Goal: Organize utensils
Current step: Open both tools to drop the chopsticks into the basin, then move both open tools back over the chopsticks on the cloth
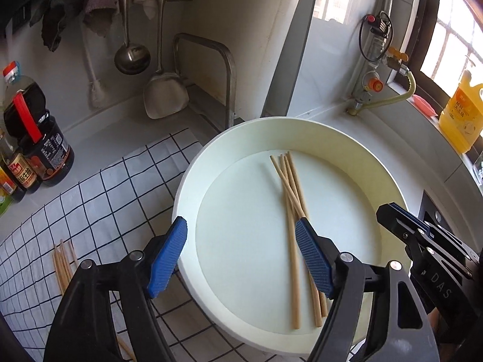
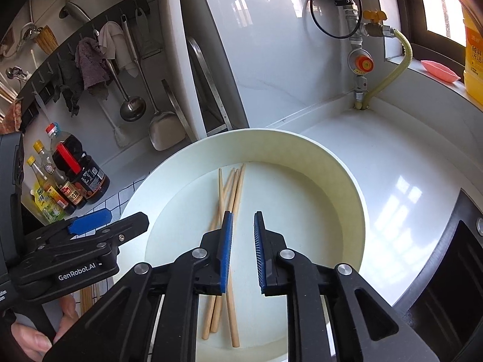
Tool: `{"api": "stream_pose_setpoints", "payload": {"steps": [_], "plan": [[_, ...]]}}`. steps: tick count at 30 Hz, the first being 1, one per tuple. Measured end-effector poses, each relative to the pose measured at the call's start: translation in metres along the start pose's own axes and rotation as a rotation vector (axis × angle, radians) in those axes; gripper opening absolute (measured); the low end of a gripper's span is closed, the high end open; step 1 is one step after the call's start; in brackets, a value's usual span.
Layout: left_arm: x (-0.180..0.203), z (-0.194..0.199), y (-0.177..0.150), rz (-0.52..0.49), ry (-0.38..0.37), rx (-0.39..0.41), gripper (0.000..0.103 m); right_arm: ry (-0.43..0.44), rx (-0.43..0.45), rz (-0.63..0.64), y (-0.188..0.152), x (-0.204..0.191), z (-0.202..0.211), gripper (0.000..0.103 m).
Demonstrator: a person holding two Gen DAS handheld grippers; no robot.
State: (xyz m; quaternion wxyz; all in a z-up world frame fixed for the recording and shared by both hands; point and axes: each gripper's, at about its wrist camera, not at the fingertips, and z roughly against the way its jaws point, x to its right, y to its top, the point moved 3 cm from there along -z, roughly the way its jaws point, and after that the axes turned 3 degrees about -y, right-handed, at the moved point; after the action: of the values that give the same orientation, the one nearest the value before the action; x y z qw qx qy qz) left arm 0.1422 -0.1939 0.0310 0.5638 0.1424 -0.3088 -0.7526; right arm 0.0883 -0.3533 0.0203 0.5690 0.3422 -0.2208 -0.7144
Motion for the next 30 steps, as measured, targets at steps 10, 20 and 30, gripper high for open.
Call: {"api": "stream_pose_setpoints", "payload": {"steps": [10, 20, 30], "plan": [[-0.035, 0.027, -0.017, 0.033, 0.018, 0.035, 0.075, 0.056, -0.002, 0.062, -0.004, -0.028, 0.003, 0.025], [-0.091, 0.043, -0.045, 0.106, 0.063, 0.041, 0.075, 0.104, -0.034, 0.152, -0.018, -0.071, -0.004, 0.032], [-0.137, 0.064, -0.071, 0.172, 0.099, 0.063, 0.076, 0.160, -0.046, 0.239, -0.034, -0.115, -0.002, 0.040]]}}
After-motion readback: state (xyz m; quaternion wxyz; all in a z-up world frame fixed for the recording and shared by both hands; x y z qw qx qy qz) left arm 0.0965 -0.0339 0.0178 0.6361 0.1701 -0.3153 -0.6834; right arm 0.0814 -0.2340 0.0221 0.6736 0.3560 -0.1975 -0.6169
